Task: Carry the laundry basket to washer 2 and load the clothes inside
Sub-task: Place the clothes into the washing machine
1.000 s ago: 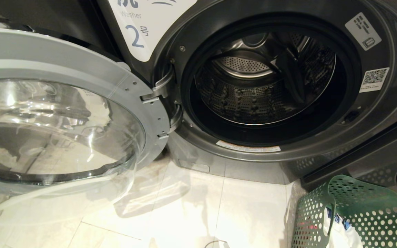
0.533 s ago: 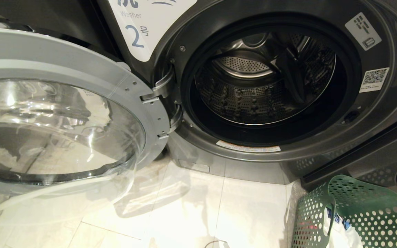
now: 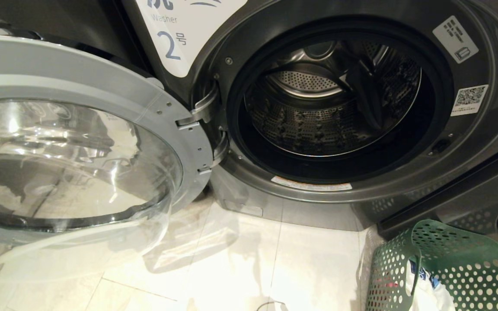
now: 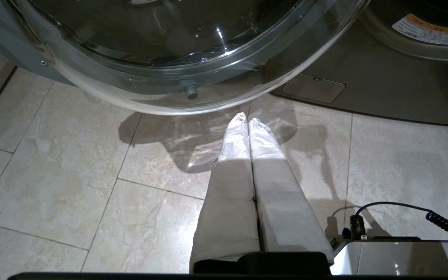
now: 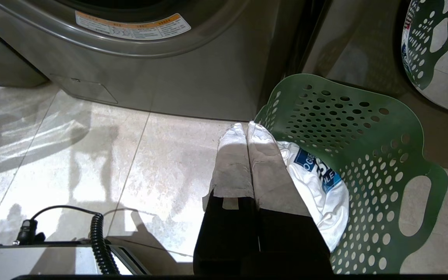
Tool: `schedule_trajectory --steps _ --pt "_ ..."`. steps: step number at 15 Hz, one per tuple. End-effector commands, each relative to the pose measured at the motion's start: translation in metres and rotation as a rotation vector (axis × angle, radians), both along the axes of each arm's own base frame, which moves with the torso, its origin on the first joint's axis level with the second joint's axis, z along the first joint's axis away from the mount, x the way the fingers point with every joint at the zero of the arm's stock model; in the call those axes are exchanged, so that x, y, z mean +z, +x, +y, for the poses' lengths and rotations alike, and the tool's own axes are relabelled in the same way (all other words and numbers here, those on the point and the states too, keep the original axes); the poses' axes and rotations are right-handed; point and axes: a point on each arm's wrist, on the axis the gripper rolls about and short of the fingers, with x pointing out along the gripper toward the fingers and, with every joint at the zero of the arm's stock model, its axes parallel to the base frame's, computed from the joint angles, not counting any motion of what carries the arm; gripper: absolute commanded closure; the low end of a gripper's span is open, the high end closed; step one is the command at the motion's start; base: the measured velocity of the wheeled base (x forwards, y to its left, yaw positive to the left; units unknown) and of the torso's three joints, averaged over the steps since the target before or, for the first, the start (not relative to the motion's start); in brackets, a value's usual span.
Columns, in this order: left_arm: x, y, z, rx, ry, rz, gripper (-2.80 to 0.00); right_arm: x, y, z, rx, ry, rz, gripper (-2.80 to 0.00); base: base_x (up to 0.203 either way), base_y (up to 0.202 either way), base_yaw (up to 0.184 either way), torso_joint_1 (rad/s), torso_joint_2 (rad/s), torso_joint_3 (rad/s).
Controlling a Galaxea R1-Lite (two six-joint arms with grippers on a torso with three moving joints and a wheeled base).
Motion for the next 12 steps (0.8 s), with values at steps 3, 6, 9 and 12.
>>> schedule_trajectory --steps 3,6,9,12 --pt "0.0000 0.0001 0.0000 0.002 0.000 0.001 0.00 0.0001 0.0000 0.0000 0.000 0.000 -0.001 0.00 0.000 0.000 0.000 0.000 0.00 0.000" --pt "0.0000 0.0001 0.0000 0.002 0.000 0.001 0.00 0.0000 0.0000 0.0000 0.001 0.002 -0.001 0.00 0.000 0.000 0.000 0.000 0.00 0.000" --pt "0.0000 0.0001 0.0000 0.002 0.000 0.001 0.00 0.0000 0.0000 0.0000 0.001 0.002 0.000 0.00 0.000 0.000 0.000 0.001 0.01 -0.134" --pt "0.0002 0.0001 0.0000 0.002 0.001 0.000 0.00 -0.0001 0.0000 0.0000 -0.001 0.002 0.001 0.00 0.000 0.000 0.000 0.002 0.00 -0.190"
